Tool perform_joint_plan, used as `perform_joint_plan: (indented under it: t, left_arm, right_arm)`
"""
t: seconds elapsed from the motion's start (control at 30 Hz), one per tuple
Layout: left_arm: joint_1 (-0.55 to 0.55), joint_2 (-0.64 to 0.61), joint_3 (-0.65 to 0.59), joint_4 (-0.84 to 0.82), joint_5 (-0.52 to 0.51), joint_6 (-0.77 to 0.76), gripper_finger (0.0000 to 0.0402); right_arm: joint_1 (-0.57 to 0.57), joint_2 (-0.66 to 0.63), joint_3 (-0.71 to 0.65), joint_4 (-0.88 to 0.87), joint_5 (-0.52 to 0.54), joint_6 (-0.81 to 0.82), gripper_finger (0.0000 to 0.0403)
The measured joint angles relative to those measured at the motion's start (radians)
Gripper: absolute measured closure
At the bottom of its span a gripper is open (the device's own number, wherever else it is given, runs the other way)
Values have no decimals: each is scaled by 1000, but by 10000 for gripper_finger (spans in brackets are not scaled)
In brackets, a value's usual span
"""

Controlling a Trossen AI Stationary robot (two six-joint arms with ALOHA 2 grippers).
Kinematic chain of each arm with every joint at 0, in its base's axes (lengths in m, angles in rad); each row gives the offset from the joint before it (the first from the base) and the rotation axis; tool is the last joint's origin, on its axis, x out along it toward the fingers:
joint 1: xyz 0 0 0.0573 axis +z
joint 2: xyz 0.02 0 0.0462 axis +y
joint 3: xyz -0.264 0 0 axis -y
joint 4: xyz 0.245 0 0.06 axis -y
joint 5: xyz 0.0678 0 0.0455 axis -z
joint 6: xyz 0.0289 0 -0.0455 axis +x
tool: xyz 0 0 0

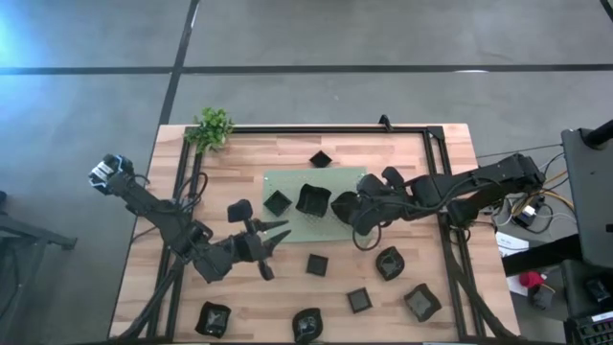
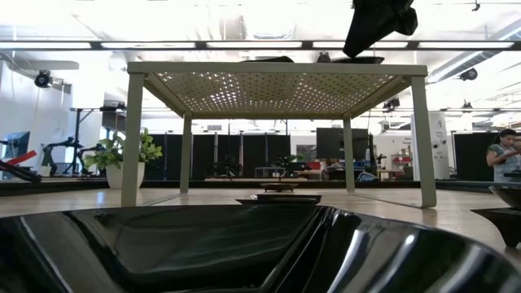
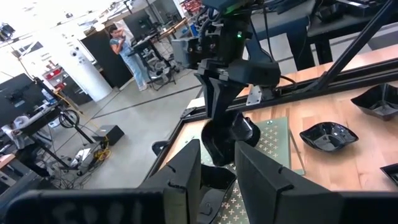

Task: Pick & Place Mini shaped plates
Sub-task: Stack the leaf shaped plate on top of the leaf shaped plate on the shelf, then stack the distorted square plate on top of the distorted square plates on the shelf

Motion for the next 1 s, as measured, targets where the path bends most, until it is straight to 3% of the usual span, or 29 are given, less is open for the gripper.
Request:
perform_joint_plan:
  t: [0.2,0.4,0.8,1.0]
  left_arm:
    - [0,0,0,0,0,0,305]
    - [0,0,0,-8,0,0,305]
    - [0,-1,0,-32,0,0,305]
    - [0,-1,0,-43,0,4,305]
  right_arm:
    - [0,0,0,-1,10,-23,296]
    - [0,-8,8,-16,10,-52,289]
    - [150,-98,80,-163,-122,66,389]
    - [312,-87,76,-292,-259,205,392]
